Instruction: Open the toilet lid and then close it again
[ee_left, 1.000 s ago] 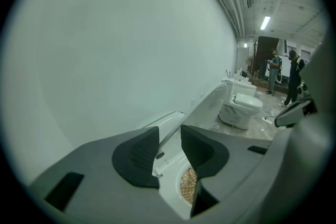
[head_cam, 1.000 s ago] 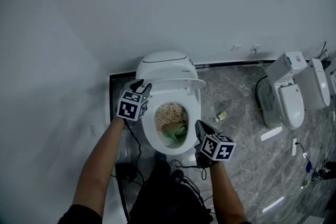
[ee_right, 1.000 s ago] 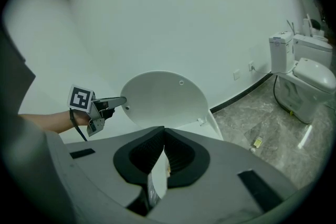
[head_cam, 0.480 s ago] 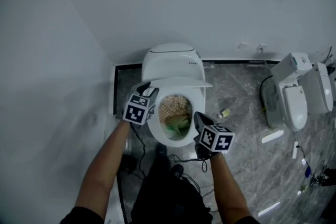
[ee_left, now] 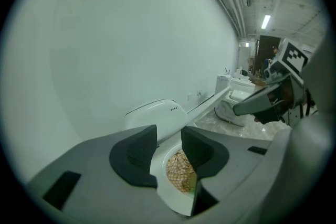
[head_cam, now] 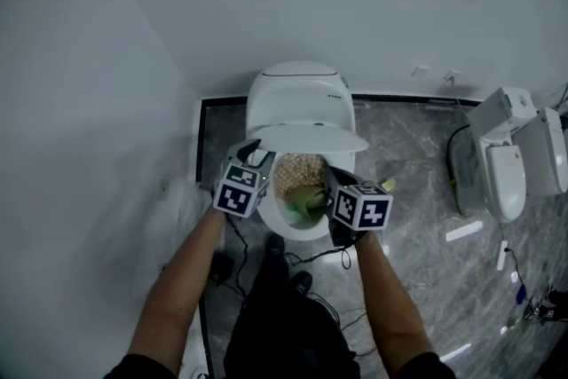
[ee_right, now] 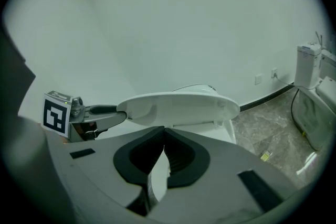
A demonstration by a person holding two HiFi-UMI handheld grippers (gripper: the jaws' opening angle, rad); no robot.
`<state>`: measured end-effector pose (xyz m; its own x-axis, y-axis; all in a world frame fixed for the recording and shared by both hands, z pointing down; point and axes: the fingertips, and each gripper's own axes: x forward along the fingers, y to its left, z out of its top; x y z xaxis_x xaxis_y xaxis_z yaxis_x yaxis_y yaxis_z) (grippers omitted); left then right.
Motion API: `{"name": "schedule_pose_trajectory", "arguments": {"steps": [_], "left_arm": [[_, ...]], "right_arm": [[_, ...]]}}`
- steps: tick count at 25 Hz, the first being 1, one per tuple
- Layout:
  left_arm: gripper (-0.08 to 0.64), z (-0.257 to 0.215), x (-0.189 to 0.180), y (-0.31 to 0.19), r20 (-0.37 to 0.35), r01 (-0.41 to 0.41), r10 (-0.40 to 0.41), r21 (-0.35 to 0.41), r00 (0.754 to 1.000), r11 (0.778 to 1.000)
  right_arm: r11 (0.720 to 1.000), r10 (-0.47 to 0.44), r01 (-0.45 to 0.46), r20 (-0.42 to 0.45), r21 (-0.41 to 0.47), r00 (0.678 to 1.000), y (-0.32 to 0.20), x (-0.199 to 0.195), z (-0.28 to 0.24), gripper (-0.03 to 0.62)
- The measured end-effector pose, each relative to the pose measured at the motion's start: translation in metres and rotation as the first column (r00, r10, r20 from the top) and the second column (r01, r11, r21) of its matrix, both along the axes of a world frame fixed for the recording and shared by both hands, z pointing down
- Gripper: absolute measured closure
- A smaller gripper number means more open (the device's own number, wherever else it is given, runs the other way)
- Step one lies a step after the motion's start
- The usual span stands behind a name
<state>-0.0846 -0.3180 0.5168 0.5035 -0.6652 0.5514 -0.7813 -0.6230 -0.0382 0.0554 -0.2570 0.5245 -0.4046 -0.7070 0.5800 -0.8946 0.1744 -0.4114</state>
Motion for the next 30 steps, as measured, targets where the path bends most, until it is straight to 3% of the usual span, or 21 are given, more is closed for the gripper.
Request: {"name": "schedule_pose_trajectory", "arguments": {"steps": [11,17,25,28,30], "left_arm": [[0.420,0.023,-0.003,0.037,0.074,-0.039,0.039,-0.008,0.997,0.999],[0.417,0.032,-0.006,0.053,0.078,-0.037,0.038,-0.010,0.996,0.999],[0.423,0.027,-0.025,0.065,-0.039,0.050,-0.052,-0.034,0.998,0.998],[0.516,0.018,-0.031,0.059,-0.085,0.103,-0.105,-0.023,0.991,0.994],[0.533,0.011,-0.029,0.054,-0.101,0.116,-0.117,-0.020,0.988,0.993]], "right_arm": [[1.000,-0.006,0.006,-0.002,-0.005,1.000,0.002,-0.008,0.001,0.581],[1.000,-0.005,0.005,0.014,-0.015,1.000,0.016,-0.011,0.014,0.581],[1.000,0.001,0.000,0.026,-0.005,1.000,0.025,-0.012,0.021,0.582],[1.000,-0.003,0.003,0.018,-0.012,1.000,0.031,-0.014,0.024,0.581],[1.000,-0.008,0.008,0.016,-0.016,1.000,0.036,-0.015,0.023,0.581]]}}
